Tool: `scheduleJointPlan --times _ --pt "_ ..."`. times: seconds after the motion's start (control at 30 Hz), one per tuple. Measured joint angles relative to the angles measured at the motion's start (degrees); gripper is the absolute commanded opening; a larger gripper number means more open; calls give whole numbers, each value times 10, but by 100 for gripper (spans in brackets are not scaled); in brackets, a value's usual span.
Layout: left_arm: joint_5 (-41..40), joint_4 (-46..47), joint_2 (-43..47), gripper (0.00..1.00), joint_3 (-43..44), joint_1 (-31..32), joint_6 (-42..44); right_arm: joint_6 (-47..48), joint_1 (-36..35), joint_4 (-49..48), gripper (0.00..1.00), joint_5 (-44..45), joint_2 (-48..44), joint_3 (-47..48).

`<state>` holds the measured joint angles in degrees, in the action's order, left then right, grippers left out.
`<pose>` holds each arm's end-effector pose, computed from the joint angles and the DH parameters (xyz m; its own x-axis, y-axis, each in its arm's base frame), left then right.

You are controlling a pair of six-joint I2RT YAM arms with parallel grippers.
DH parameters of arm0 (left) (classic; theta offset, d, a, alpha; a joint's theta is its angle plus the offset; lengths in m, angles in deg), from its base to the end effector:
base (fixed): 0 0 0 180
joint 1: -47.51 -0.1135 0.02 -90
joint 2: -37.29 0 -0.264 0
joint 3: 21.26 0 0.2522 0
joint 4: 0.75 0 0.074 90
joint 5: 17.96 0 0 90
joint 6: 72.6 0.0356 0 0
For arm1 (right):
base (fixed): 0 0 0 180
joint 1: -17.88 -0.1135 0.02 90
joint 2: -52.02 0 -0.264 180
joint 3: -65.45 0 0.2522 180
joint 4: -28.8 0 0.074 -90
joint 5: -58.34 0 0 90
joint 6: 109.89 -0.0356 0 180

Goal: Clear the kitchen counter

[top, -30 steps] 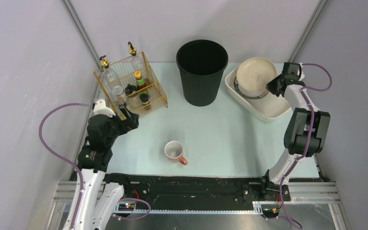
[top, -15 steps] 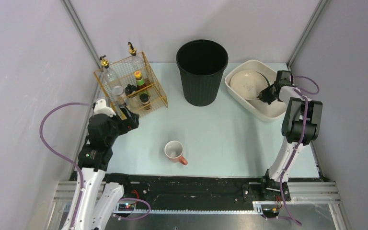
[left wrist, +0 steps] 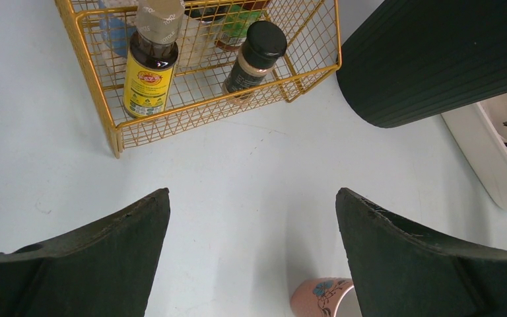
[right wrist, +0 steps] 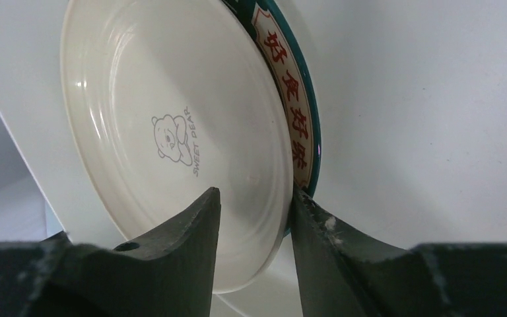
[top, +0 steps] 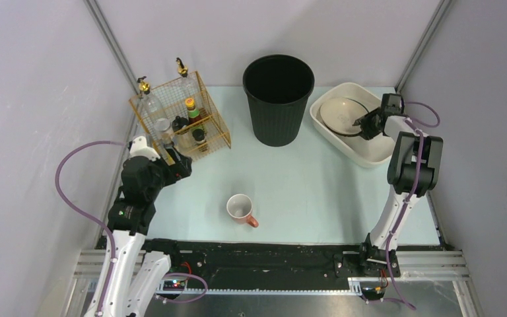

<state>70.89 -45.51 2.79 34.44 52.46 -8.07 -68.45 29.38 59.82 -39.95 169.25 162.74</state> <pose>0.1376 -0.0112 0.3104 -0.3887 -0.3979 -0.8310 -0.1099 0.9155 -0.3869 0.4387 -0.0840 0.1774 -0.4226 0.8430 -0.3329 0.6422 0.5377 0.5463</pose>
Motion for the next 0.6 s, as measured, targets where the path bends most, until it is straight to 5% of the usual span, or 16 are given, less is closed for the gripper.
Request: scheduleJointPlan --times 0.6 --pt "6 0 4 98 0 0 0 107 -47 86 53 61 -214 -15"
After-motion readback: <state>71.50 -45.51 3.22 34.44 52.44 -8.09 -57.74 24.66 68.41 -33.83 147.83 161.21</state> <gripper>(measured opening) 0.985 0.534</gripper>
